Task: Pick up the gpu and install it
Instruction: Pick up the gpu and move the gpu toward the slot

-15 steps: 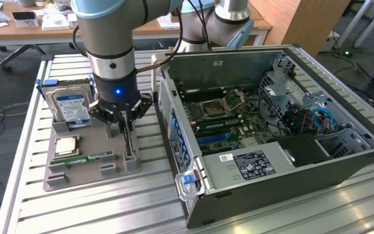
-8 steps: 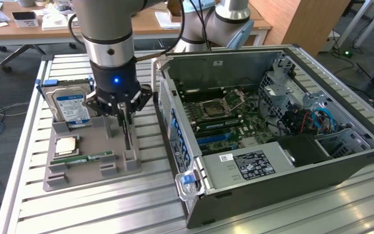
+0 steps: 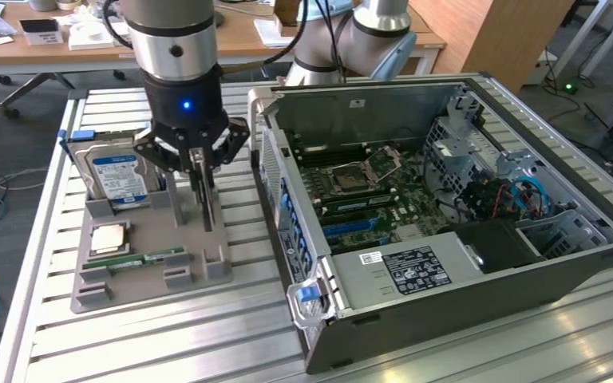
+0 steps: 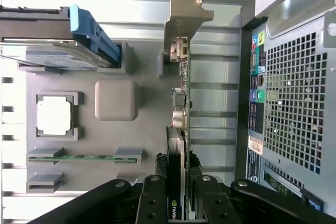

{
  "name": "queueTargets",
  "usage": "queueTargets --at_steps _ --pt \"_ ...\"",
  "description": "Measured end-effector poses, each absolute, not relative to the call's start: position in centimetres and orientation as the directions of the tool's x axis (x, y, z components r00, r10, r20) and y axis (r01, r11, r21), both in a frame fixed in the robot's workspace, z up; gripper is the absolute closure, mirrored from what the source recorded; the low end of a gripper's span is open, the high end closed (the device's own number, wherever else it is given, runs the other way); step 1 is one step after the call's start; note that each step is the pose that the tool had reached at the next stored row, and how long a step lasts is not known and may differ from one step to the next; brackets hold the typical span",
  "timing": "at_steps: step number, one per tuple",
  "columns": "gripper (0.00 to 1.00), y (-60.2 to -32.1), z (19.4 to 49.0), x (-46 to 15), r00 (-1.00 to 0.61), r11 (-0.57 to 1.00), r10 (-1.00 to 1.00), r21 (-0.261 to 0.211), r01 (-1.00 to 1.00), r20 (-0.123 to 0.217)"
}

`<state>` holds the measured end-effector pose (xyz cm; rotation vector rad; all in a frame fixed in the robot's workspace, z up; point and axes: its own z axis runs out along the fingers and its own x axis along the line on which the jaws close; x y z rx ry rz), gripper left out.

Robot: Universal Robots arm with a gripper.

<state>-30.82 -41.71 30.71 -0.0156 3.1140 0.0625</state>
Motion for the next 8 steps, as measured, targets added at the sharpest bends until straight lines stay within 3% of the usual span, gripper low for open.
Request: queueTargets --at_steps 8 --pt "0.74 -41.7 33.3 -30.8 -1.000 0.999 -0.010 0.040 -0.011 -0.027"
